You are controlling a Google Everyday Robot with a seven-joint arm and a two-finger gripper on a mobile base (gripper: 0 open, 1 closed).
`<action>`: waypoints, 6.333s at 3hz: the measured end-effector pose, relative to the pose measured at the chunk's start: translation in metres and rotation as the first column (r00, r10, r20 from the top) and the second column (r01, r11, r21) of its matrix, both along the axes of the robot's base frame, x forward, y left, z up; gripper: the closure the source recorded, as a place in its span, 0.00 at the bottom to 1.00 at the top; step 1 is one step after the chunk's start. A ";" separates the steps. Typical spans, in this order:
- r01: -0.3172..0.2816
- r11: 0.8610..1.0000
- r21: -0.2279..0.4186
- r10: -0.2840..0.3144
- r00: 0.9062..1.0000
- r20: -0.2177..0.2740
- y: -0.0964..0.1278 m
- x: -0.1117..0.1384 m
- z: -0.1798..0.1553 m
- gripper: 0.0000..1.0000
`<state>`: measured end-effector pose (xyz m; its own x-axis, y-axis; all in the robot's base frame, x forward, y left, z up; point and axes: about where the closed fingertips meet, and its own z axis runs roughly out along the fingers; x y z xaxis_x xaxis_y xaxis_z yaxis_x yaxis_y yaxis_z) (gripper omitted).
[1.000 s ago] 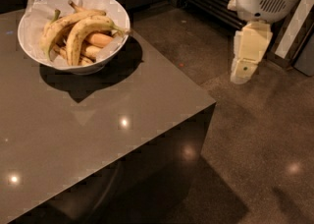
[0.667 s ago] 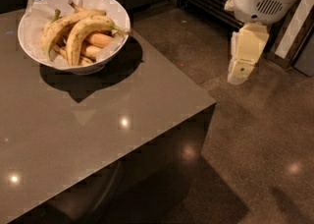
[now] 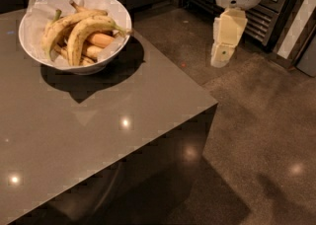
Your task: Pick banana from white bowl
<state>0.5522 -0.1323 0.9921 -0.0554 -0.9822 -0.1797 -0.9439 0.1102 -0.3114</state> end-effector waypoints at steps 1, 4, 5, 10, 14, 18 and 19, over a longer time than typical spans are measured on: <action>-0.019 1.000 0.003 0.019 1.000 0.020 0.008 0.010 0.002 0.00; -0.087 0.996 -0.024 0.088 0.994 0.071 0.033 0.044 0.014 0.00; -0.128 0.992 -0.017 0.129 0.990 0.062 0.053 0.062 0.020 0.00; -0.356 0.934 0.036 0.351 0.931 0.099 0.166 0.115 0.032 0.10; -0.397 0.918 -0.017 0.397 0.917 0.043 0.226 0.143 0.002 0.40; -0.358 0.933 0.047 0.359 0.933 -0.013 0.257 0.167 -0.034 0.44; -0.345 0.936 0.067 0.348 0.937 -0.040 0.261 0.169 -0.046 0.48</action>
Offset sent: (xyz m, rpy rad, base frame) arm 0.0528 0.0334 0.0184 -0.0264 -0.0627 0.0980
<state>0.7210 0.1291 0.9464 0.2762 -0.9299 -0.2429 -0.9410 -0.2102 -0.2653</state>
